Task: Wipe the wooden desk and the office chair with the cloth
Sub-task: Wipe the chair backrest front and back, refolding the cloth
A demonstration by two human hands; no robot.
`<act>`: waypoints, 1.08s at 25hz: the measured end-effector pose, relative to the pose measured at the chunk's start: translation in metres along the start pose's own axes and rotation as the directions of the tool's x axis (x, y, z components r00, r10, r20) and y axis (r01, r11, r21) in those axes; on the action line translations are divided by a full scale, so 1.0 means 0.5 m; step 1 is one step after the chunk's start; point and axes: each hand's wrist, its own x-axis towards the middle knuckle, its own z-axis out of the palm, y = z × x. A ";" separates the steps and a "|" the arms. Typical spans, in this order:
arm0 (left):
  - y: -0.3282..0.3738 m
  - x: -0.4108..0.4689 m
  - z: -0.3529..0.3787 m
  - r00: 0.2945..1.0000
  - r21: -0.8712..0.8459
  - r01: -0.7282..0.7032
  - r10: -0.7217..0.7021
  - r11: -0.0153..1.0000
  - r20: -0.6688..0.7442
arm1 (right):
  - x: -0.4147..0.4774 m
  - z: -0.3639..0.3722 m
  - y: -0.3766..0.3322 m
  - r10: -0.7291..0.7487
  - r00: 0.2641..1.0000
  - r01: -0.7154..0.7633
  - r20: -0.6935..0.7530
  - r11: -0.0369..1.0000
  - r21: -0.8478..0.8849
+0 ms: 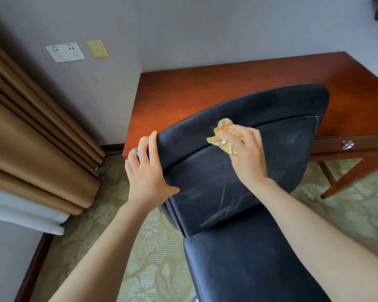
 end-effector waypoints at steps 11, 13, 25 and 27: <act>0.031 -0.013 -0.053 0.967 0.059 0.192 -0.199 0.980 0.156 | 0.096 -0.127 0.160 0.676 0.678 -0.543 -0.288 0.725 0.424; 0.031 -0.009 -0.058 0.960 0.035 0.206 -0.209 0.978 0.189 | 0.142 -0.151 0.177 0.743 0.588 -0.553 -0.320 0.658 0.511; 0.009 0.008 0.009 0.998 -0.134 -0.006 -0.003 0.991 -0.067 | 0.146 0.002 -0.059 0.645 0.660 -0.427 -0.385 0.744 0.514; 0.013 0.011 0.008 0.998 -0.194 -0.020 0.009 0.981 -0.060 | 0.124 0.043 -0.132 0.473 0.800 -0.304 -0.370 0.850 0.430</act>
